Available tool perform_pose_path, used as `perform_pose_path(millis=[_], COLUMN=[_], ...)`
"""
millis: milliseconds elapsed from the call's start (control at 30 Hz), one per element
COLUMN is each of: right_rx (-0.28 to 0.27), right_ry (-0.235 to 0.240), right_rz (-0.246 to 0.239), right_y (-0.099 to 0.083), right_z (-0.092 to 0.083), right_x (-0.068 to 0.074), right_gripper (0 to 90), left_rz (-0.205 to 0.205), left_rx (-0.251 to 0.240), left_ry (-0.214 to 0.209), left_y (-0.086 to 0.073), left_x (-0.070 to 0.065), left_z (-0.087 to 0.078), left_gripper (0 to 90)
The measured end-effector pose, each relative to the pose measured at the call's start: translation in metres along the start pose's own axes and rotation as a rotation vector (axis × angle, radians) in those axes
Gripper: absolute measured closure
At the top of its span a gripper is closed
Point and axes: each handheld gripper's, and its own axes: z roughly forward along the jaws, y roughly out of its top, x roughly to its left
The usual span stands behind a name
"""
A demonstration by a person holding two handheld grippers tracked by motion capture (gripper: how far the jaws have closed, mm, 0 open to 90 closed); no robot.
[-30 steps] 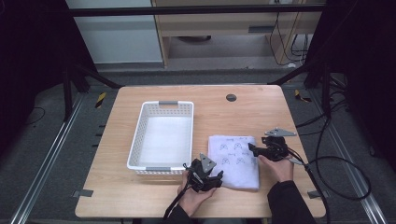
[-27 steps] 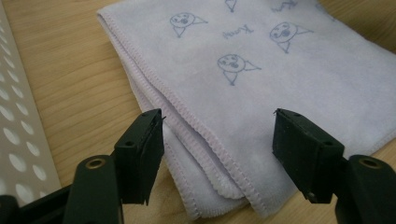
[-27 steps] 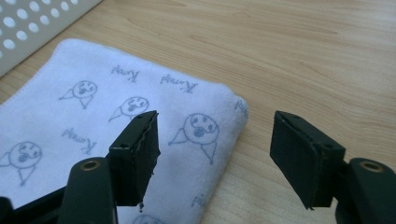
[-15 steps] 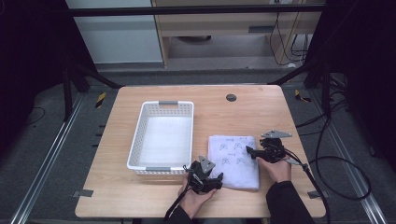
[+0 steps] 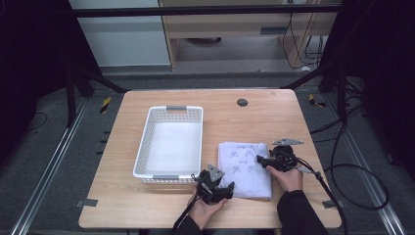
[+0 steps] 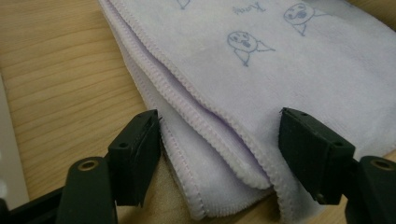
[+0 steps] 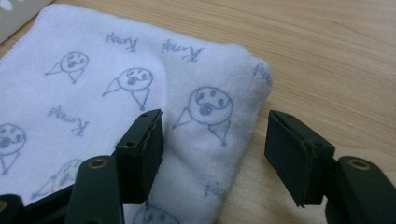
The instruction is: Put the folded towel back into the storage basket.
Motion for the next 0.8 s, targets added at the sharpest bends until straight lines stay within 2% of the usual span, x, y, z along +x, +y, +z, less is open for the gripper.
perform_pose_path(millis=[133,333,567,667,800], right_rx=[0.009,0.017,0.018,0.016,0.012], right_ry=[0.009,0.044,0.079,0.085,0.085], right_rz=[0.016,0.062,0.071,0.074,0.075], right_y=[-0.0008,-0.0021,-0.0021,-0.002,-0.0019], right_z=[0.0016,0.0028,0.0022,0.002,0.0012], right_x=[0.0006,-0.0003,0.0015,0.0019,0.0027], right_gripper=[40.4,49.1,61.7,65.8,70.3], left_rz=[-0.003,-0.011,-0.044,-0.071,-0.073], left_rx=[-0.002,-0.006,-0.003,0.0,-0.011], left_ry=[-0.001,-0.008,-0.05,-0.073,-0.077], left_y=[-0.0005,-0.0009,-0.0004,0.0002,0.0009], left_x=[-0.0014,-0.0035,-0.0034,-0.0018,-0.0019], left_z=[0.0002,-0.0009,-0.0018,-0.002,-0.0041], left_gripper=[29.5,36.9,50.3,55.7,65.7])
